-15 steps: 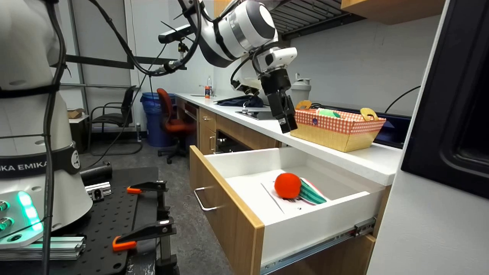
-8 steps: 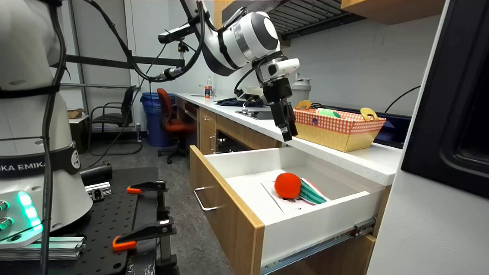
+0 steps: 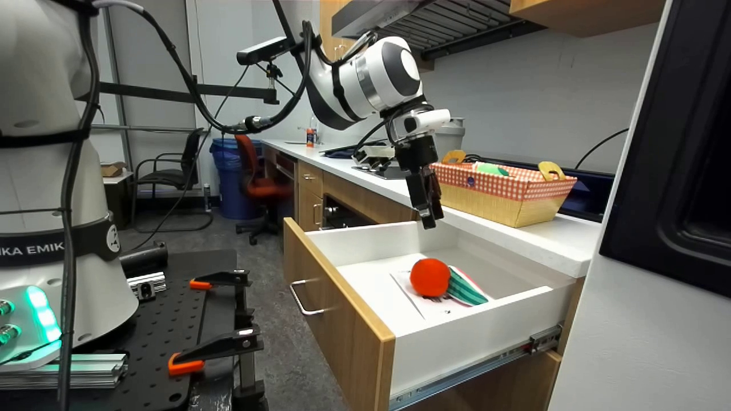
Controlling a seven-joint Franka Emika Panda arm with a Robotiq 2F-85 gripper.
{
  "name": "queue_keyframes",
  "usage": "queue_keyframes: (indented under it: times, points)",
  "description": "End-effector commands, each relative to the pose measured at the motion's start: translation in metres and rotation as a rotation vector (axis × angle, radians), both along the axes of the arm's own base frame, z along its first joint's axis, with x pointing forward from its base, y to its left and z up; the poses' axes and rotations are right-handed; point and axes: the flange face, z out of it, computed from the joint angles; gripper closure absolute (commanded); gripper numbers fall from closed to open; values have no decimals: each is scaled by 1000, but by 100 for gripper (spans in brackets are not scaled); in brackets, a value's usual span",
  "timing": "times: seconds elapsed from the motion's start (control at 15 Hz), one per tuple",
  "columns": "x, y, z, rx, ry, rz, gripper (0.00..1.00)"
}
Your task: Remove the banana and tomato plush toys from the open drawer and put them inside the basket
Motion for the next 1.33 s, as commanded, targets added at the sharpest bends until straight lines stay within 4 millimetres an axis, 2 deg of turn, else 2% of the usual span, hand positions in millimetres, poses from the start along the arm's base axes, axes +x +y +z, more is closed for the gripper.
queue_keyframes:
  times: [0.0, 0.87, 1.27]
  points:
    - [8, -2, -15, 10, -2, 31, 0]
    - [13, -5, -64, 8, 47, 69, 0]
    - [26, -6, -81, 20, 38, 90, 0]
